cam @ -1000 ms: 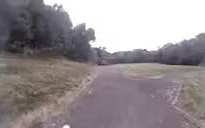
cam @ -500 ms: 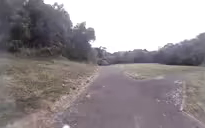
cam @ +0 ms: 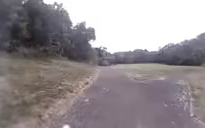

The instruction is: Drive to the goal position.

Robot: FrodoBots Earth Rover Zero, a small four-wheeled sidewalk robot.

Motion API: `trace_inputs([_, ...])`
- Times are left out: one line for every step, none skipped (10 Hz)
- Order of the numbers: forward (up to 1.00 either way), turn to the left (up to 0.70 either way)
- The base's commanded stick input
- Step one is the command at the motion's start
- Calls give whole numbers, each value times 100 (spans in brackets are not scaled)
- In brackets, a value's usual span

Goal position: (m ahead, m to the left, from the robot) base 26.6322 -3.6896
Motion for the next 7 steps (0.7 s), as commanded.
trace_inputs([45, 0])
trace_inputs([45, 0])
trace_inputs([45, -19])
trace_inputs([45, -23])
trace_inputs([45, -27])
trace_inputs([45, -19])
trace_inputs([45, -10])
